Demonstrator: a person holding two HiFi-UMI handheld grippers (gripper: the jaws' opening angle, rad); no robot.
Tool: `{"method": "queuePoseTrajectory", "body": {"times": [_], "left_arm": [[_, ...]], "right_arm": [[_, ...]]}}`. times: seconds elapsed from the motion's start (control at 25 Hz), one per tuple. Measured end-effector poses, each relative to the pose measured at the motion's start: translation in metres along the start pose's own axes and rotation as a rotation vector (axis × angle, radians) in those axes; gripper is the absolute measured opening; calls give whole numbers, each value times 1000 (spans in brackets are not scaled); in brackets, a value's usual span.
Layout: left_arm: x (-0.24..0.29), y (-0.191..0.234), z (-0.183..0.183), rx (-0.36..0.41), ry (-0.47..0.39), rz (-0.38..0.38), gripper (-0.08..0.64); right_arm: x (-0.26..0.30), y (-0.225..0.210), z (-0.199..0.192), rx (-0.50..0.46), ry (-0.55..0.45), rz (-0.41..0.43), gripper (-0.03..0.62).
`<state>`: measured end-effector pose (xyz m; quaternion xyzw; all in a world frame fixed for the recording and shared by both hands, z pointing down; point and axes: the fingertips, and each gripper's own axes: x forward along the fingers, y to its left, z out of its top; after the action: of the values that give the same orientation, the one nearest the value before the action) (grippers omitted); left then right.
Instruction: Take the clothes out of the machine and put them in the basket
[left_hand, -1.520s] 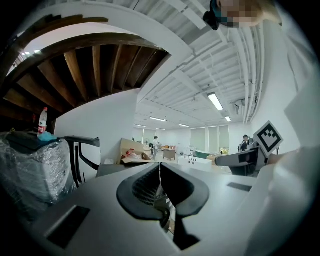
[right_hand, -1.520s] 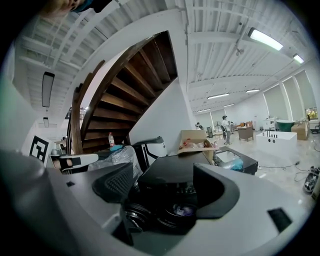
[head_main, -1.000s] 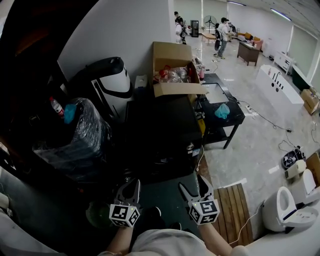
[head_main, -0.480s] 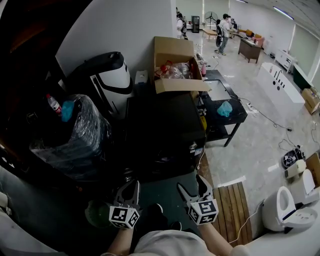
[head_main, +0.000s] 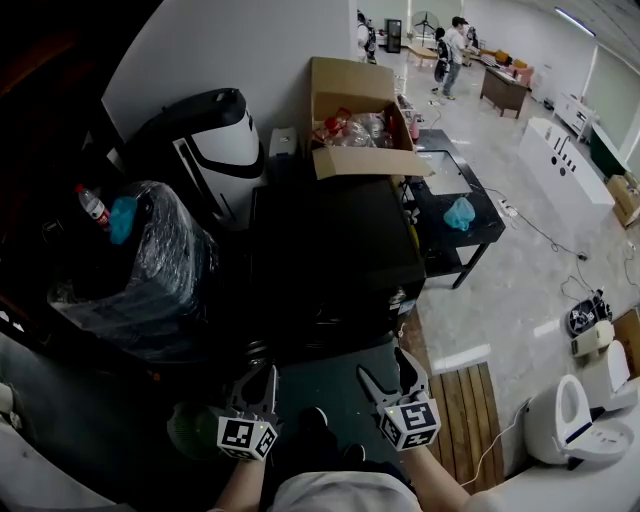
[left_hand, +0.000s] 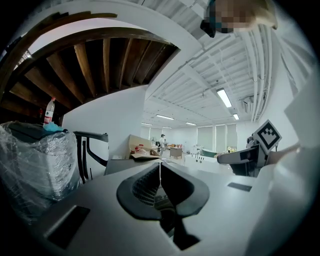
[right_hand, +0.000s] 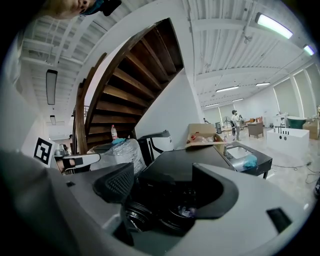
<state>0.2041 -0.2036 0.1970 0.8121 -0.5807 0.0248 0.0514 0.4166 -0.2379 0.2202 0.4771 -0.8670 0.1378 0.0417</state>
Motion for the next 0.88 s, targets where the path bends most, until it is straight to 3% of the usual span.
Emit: {"method": "queuePoseTrajectory", "body": {"times": [0.88], "left_arm": [[94, 63, -121, 6, 1, -23, 21]], "right_arm": [[134, -60, -98, -13, -8, -32, 362]]}}
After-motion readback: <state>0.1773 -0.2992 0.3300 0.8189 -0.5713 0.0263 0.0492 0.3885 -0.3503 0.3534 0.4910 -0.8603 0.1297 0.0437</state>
